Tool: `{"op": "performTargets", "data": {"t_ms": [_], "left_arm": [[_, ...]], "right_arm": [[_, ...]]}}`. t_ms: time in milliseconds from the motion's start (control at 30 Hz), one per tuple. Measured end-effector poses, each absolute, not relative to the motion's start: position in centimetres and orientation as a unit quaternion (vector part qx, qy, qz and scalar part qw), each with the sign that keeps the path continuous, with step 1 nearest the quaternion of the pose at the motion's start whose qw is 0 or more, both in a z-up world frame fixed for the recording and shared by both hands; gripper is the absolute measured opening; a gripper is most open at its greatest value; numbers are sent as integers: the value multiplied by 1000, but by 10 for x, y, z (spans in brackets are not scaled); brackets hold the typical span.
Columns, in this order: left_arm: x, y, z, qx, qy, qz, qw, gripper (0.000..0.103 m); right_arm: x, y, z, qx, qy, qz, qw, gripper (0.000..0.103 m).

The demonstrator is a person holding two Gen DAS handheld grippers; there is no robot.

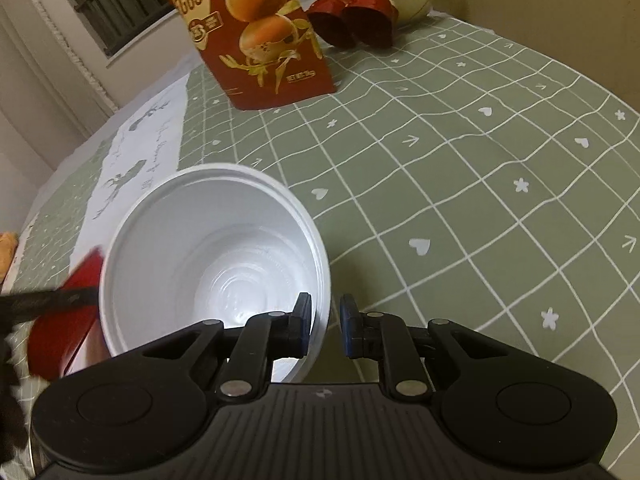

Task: Organize plates and bowls
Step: 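Lift the white cup with both grippers toward the nested blue bowl, then lower the white cup into the blue bowl with both grippers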

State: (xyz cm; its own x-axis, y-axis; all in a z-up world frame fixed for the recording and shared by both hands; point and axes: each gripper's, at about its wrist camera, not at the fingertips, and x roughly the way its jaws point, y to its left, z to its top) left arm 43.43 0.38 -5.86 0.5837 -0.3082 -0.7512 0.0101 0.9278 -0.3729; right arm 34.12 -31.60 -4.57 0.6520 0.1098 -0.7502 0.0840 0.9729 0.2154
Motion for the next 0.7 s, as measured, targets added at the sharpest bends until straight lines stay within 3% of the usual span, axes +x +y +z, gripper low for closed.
{"op": "performTargets", "data": {"t_ms": [100, 300, 500, 700], "left_arm": [[433, 13, -60, -226, 440, -108, 862, 31], [417, 22, -30, -213, 381, -56, 898, 31], [422, -30, -22, -229, 432, -223, 844, 31], [448, -86, -34, -146, 467, -170, 855, 31]], "right_arm": [[335, -316, -46, 107, 420, 17, 901, 16], [337, -322, -50, 122, 424, 20, 897, 20], [341, -324, -52, 136, 419, 16, 897, 21], [344, -334, -50, 151, 411, -1, 899, 21]]}}
